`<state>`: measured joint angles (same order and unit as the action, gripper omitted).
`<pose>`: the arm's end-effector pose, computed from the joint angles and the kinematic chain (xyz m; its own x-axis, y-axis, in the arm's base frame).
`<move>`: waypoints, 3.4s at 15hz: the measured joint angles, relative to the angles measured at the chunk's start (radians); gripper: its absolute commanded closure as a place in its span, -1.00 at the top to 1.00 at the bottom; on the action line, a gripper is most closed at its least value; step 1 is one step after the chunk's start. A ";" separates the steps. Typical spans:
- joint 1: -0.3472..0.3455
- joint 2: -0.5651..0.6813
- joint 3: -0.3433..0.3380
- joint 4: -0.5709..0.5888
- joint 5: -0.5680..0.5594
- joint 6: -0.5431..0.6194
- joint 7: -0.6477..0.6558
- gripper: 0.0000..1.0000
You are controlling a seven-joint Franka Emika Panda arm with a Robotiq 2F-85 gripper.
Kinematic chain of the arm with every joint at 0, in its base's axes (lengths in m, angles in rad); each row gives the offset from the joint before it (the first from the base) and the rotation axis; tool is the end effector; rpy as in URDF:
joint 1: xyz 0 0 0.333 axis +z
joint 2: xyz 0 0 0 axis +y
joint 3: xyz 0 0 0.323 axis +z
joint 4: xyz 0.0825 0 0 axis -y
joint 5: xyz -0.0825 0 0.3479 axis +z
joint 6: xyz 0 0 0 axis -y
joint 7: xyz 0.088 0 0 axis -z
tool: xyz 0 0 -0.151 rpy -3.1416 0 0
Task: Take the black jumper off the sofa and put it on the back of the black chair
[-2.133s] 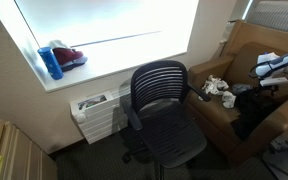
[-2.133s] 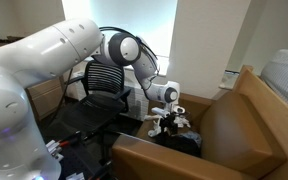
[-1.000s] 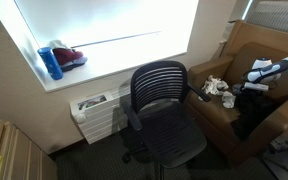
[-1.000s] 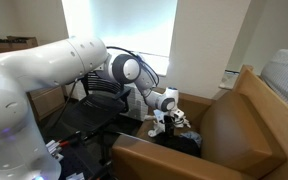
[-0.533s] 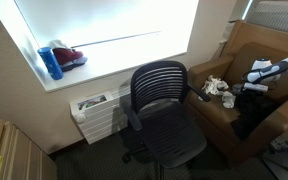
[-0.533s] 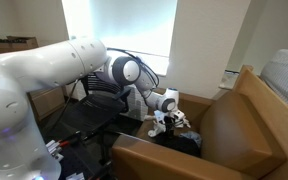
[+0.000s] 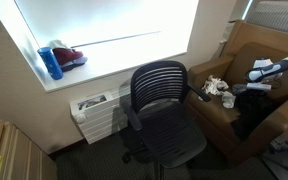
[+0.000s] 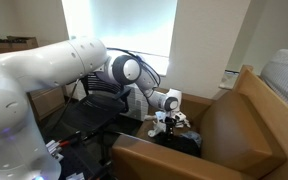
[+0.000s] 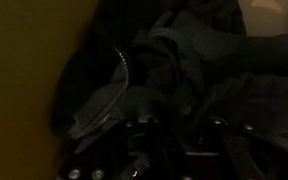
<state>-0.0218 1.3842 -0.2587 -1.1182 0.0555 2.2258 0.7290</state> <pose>0.6438 -0.1470 -0.0709 0.6357 -0.7708 -0.0412 -0.7195 -0.6110 0.3300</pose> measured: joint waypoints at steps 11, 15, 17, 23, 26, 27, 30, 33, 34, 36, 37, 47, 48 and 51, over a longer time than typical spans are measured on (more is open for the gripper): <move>0.025 -0.119 0.022 0.015 0.002 0.008 -0.025 -0.96; 0.064 -0.293 0.023 -0.134 0.001 0.228 -0.071 -0.96; 0.076 -0.382 0.031 -0.209 0.001 0.294 -0.097 -0.96; 0.140 -0.649 0.032 -0.444 0.002 0.490 -0.073 -0.96; 0.186 -0.781 0.019 -0.566 0.003 0.629 0.012 -0.96; 0.206 -0.825 0.009 -0.607 0.003 0.674 0.051 -0.96; 0.283 -0.955 -0.054 -0.725 0.002 0.784 0.178 -0.96; 0.334 -1.088 -0.087 -0.848 0.001 0.934 0.228 -0.96; 0.342 -1.134 -0.086 -0.892 -0.006 0.991 0.222 -0.96; 0.358 -1.234 -0.086 -0.980 -0.044 1.025 0.195 -0.96; 0.379 -1.286 -0.112 -1.022 -0.080 0.996 0.184 -0.96; 0.305 -1.608 -0.176 -1.201 -0.863 0.441 0.538 -0.96; 0.300 -1.633 -0.112 -1.200 -0.870 0.400 0.567 -0.96; 0.254 -1.673 0.122 -1.191 -0.839 0.353 0.602 -0.96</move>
<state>0.2322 -0.2883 -0.1370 -2.3091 -0.7832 2.5789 1.3310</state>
